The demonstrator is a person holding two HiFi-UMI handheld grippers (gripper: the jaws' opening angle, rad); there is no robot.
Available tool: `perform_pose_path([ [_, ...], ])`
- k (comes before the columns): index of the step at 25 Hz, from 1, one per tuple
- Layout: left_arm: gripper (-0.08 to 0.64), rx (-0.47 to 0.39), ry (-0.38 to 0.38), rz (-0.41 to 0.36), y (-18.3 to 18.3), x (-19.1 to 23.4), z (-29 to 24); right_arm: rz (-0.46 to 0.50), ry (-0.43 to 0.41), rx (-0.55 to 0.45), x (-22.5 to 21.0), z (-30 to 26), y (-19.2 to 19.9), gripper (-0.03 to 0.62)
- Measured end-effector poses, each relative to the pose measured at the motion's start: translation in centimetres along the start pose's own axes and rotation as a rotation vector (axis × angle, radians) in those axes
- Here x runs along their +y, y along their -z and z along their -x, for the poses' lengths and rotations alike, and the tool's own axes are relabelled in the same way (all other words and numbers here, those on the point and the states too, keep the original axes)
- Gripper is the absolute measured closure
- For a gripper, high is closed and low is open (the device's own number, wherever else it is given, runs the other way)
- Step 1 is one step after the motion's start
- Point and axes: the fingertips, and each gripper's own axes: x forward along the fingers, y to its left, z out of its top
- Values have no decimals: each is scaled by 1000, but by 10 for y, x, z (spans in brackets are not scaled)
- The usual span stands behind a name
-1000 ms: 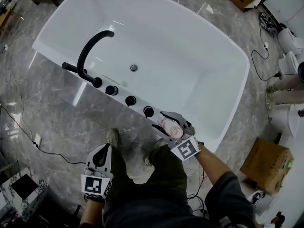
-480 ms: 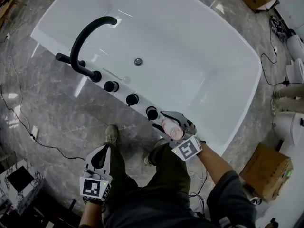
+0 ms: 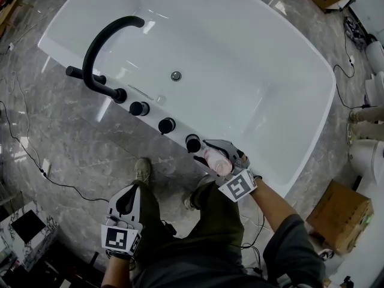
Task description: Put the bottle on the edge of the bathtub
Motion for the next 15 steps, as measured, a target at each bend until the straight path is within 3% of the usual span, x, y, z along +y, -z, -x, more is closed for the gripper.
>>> perform_pose_path([
  [15, 560, 15, 14, -7, 5, -1, 0, 7, -5, -21, 3, 0, 0, 340],
])
